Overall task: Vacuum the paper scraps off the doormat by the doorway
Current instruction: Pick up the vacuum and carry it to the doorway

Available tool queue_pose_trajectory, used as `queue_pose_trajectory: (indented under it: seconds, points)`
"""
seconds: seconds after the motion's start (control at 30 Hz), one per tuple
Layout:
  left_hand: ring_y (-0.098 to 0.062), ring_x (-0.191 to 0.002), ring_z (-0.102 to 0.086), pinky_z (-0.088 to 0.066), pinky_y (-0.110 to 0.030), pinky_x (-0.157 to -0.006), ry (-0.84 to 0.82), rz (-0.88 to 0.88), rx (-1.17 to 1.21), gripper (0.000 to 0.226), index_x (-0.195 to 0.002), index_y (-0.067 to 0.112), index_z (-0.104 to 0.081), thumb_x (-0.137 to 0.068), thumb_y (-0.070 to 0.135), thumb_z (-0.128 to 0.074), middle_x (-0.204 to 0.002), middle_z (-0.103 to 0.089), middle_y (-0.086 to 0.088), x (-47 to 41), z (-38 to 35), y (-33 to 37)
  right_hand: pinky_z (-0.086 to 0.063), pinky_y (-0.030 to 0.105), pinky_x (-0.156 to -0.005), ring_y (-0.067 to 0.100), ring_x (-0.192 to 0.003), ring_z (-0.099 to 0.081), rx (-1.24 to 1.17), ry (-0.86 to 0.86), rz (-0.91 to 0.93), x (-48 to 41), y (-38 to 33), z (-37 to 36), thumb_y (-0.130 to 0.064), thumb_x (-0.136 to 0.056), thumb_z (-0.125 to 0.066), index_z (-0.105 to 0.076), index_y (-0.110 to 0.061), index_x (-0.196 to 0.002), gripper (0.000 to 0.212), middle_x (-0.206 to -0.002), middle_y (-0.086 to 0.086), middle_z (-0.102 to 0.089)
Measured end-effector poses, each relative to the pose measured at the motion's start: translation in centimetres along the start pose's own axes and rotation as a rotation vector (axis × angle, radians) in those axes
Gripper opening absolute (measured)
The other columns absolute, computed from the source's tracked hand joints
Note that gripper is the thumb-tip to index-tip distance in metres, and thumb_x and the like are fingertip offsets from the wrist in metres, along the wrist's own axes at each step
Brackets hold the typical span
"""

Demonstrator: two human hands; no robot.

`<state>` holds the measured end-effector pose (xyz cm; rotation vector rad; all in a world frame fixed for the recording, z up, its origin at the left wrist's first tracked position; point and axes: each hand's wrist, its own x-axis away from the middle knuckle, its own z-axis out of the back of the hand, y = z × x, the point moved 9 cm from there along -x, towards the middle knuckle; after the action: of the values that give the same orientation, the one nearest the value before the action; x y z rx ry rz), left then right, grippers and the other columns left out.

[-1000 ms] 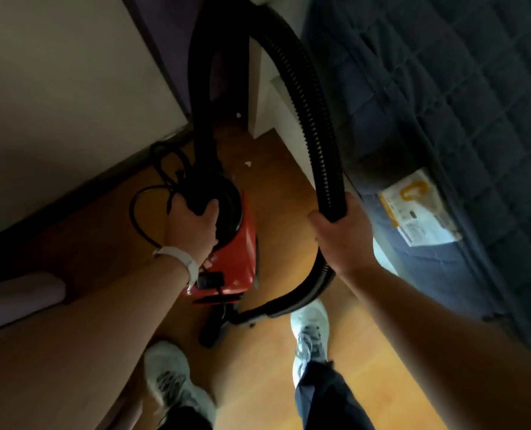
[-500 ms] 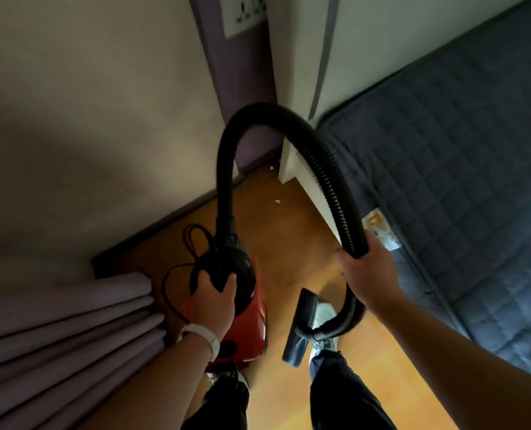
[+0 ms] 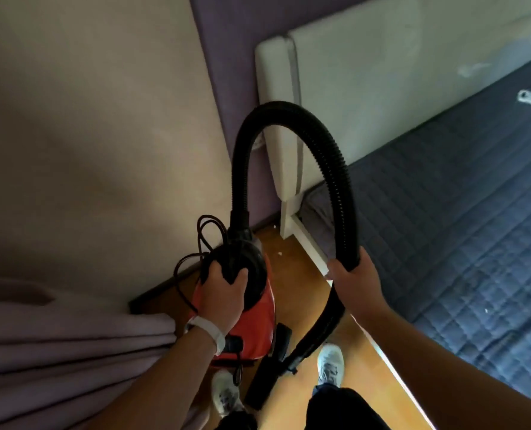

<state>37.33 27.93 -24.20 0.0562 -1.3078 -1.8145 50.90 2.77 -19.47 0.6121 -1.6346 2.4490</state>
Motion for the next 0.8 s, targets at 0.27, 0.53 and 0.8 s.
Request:
queue_pose_trajectory:
  seconds: [0.27,0.53,0.8]
  points:
    - [-0.024,-0.093,-0.067,-0.056,-0.044,-0.086,0.050,-0.208,-0.095,0.037,-0.125,0.024,-0.051,-0.092,0.035,-0.063,-0.105,-0.068,-0.003,5.2,-0.2,13.7,-0.049,0.028,-0.060,0.020,-0.072,-0.067,-0.134,-0.184,-0.001,-0.8,-5.2,5.0,-0.029,-0.091,-0.067,-0.055,-0.016,-0.109,0.025,-0.080,0.004,-0.064]
    - [-0.021,-0.072,-0.068,-0.054,-0.030,-0.057,0.041,-0.286,-0.021,0.028,-0.117,0.021,-0.055,-0.092,0.029,-0.065,-0.085,-0.068,-0.009,7.7,-2.4,21.0,-0.045,0.011,-0.050,0.010,-0.071,-0.053,-0.223,-0.245,0.193,1.4,-13.0,10.4,0.009,-0.085,-0.065,-0.043,-0.013,-0.108,0.039,-0.086,0.003,-0.050]
    - [-0.008,-0.038,-0.053,-0.042,-0.023,-0.039,-0.186,-0.372,0.115,0.021,-0.112,0.019,-0.055,-0.093,0.019,-0.066,-0.064,-0.059,-0.006,8.6,-7.0,27.2,-0.048,0.020,-0.053,0.008,-0.061,-0.060,-0.263,-0.153,0.177,2.8,-14.1,15.3,0.015,-0.072,-0.069,-0.049,-0.008,-0.084,0.033,-0.075,0.006,-0.055]
